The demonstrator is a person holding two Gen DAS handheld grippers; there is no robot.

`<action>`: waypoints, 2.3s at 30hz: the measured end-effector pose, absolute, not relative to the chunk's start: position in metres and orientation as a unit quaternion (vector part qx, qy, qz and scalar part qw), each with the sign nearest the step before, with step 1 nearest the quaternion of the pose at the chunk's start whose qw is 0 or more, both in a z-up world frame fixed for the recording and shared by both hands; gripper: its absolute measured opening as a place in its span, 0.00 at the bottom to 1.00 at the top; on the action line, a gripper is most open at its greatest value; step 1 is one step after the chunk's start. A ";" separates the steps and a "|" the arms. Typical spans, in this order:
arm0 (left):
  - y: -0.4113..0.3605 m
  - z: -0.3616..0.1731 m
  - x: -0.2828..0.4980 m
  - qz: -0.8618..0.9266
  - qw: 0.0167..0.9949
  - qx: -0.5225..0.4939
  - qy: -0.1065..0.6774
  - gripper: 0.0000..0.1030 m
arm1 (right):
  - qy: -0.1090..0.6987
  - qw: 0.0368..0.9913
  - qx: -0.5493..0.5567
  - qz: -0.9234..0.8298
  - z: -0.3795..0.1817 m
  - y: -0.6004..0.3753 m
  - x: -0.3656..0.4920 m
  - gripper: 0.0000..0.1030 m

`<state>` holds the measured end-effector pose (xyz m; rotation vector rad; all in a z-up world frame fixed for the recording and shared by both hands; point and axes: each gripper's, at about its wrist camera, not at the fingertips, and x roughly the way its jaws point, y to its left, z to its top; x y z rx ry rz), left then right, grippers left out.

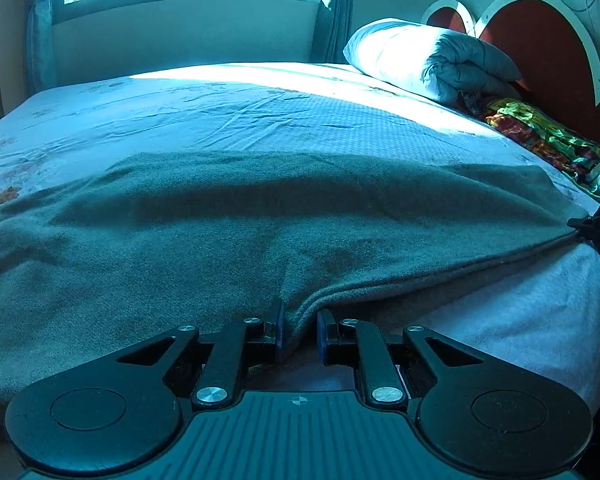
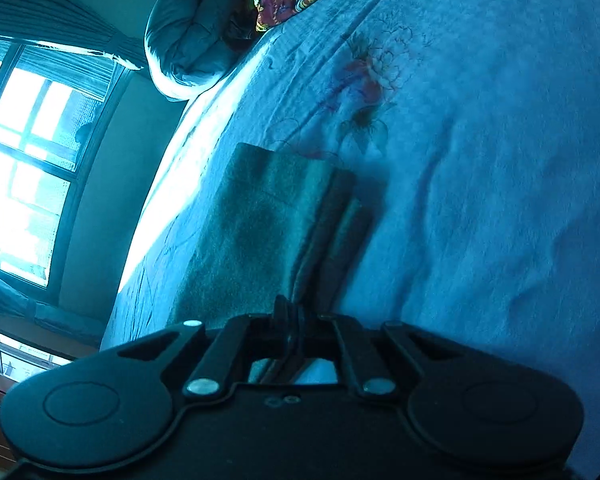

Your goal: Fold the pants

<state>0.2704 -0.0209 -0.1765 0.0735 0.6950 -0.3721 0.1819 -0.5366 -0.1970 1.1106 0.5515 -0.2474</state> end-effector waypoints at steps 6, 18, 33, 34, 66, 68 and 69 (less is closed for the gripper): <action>-0.023 -0.173 0.270 -0.167 0.919 0.065 0.350 0.15 | 0.261 0.820 0.497 -0.113 -0.185 -0.532 0.183 0.00; 0.009 -0.147 0.246 -0.150 0.929 0.021 0.339 0.19 | 0.219 0.865 0.436 -0.114 -0.157 -0.519 0.151 0.07; 0.001 -0.164 0.269 -0.155 0.929 -0.046 0.332 0.20 | 0.306 0.882 0.356 0.047 -0.157 -0.395 0.208 0.08; -0.004 -0.162 0.271 -0.159 0.929 -0.040 0.332 0.20 | 0.309 0.888 0.337 0.055 -0.156 -0.378 0.212 0.07; -0.021 -0.173 0.269 -0.166 0.925 -0.025 0.340 0.64 | 0.239 0.813 0.511 -0.144 -0.196 -0.559 0.170 0.09; -0.018 -0.172 0.268 -0.154 0.929 -0.024 0.336 0.64 | 0.261 0.804 0.511 -0.158 -0.198 -0.560 0.172 0.00; -0.013 -0.172 0.268 -0.152 0.929 -0.029 0.337 0.64 | 0.259 0.796 0.524 -0.156 -0.196 -0.562 0.168 0.00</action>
